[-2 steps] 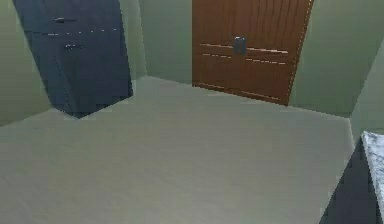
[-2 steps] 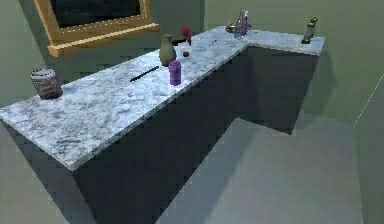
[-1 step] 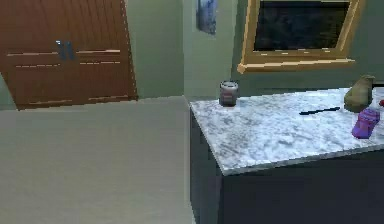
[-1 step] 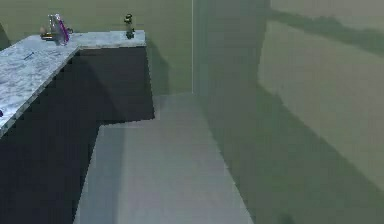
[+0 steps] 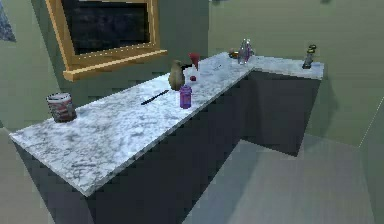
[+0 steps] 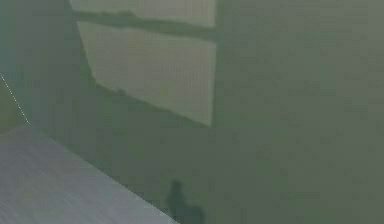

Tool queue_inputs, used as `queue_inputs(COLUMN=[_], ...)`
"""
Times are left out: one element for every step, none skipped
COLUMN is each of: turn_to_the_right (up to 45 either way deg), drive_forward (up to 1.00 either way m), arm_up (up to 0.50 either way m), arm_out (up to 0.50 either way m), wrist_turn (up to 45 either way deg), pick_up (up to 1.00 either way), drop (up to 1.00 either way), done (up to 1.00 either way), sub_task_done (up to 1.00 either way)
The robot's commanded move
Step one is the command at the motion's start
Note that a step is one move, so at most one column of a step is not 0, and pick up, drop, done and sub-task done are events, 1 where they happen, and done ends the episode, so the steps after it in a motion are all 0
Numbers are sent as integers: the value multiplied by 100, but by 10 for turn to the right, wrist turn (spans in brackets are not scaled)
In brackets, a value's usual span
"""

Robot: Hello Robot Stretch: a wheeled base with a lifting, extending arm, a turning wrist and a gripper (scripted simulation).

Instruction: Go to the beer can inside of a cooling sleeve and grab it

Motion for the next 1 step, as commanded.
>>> queue_inputs(turn_to_the_right=[60], drive_forward=[0], arm_up=[0], arm_out=[0], wrist_turn=[0], pick_up=[0], drop=[0], done=[0], sub_task_done=[0])
